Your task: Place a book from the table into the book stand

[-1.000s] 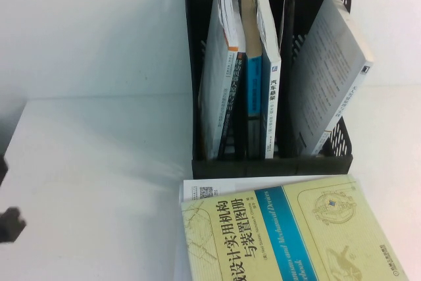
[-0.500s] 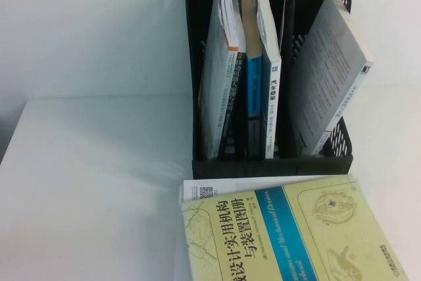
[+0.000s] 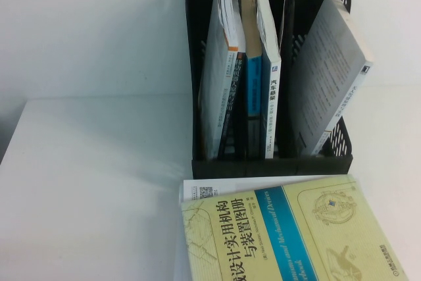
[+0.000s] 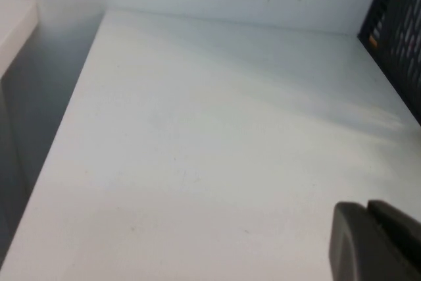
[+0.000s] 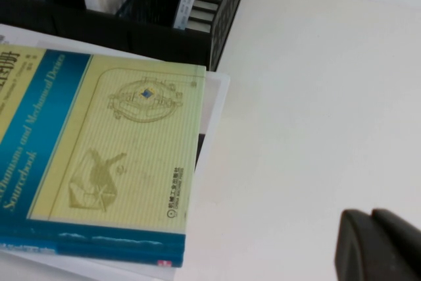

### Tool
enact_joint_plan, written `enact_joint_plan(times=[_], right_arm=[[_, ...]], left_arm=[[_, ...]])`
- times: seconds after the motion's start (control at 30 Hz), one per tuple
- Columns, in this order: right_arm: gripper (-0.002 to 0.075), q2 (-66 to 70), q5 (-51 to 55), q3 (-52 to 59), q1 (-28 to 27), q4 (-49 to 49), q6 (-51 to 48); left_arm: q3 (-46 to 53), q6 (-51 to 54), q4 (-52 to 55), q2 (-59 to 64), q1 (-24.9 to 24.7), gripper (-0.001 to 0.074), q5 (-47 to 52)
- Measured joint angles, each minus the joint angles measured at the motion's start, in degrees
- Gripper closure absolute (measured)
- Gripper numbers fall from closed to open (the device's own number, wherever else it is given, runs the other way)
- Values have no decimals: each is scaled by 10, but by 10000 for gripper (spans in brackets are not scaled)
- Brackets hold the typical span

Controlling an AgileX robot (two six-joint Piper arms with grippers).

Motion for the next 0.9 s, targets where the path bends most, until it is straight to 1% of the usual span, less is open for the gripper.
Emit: enact_joint_plan(times=[0.17,0.77,0.83,0.9], right_arm=[[729,0,0,0,0,0,0],[729,-1,0,0,0,0,0],[729,-12,0,3,0,0,0],[729,-42,-4,10,-13,1,-1]], left_arm=[[-1,20,-31,0,0,737,9],[-2,27,-39,0,0,737,11],[-2,27,-40,0,0,737,11],[-2,27,-40,0,0,737,11]])
